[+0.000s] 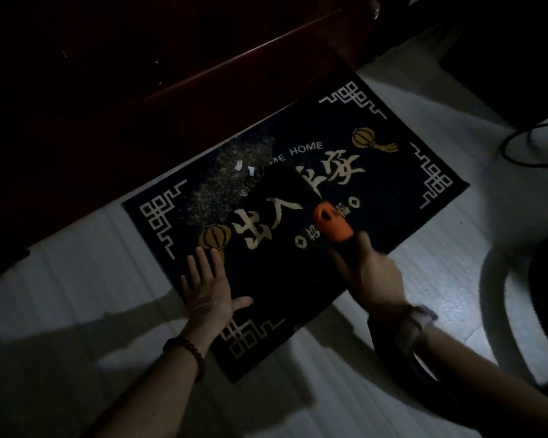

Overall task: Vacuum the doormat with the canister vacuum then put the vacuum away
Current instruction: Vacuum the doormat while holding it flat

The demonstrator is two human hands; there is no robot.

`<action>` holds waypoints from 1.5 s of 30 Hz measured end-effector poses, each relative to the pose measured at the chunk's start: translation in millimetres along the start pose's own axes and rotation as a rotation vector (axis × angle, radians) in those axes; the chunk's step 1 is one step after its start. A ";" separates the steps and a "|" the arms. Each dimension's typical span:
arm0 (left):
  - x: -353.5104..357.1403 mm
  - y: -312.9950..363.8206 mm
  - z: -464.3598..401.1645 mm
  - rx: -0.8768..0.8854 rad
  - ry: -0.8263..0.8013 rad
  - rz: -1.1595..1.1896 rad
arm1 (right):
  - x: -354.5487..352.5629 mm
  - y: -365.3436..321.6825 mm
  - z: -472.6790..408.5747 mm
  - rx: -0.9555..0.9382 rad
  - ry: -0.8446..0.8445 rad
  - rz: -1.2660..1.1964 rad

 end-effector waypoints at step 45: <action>-0.1 -2.2 0.9 0.004 0.096 0.030 | 14.1 -54.9 -39.4 0.033 -0.062 -0.182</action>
Point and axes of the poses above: each hand's wrist, its own z-axis away from the middle knuckle, its own x-axis out of the palm, y = z × x, the point moved 8 cm from there along -z, towards the middle knuckle, and after that the axes turned 4 degrees about x, right-handed, at the moved point
